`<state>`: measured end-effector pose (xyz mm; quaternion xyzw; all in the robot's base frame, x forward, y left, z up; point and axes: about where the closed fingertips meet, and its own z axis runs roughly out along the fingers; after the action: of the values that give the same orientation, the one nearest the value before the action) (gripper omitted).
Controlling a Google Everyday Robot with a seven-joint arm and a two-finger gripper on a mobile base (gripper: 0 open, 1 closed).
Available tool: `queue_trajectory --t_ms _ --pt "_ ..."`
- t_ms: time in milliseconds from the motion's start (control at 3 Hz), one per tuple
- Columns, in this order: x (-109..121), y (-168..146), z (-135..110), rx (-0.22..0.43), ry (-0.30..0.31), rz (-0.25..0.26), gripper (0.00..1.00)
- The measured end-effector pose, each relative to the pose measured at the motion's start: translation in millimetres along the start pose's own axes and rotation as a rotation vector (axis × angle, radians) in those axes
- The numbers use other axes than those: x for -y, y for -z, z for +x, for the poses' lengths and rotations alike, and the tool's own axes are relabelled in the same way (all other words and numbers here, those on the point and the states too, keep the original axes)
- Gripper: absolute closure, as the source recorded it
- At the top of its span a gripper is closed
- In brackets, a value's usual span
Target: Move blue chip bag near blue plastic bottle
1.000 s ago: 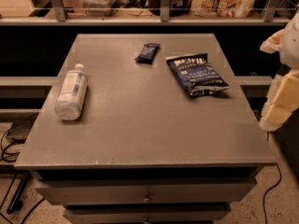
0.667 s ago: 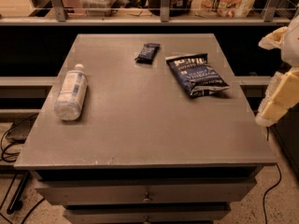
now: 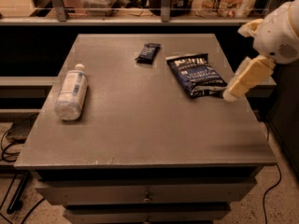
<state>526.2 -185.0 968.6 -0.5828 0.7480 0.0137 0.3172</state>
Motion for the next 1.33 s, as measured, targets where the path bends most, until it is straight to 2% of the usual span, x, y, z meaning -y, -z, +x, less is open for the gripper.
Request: queue_trajectory --t_ms 333,667,1333 --pt "2.0 -1.6 -0.5 0.003 -0.001 0.005 0.00" --pt "14.2 -20.4 8.5 -0.001 -0.078 0.028 0.00" --pt "46.9 -65.4 30.4 0.025 -0.182 0.045 0.00"
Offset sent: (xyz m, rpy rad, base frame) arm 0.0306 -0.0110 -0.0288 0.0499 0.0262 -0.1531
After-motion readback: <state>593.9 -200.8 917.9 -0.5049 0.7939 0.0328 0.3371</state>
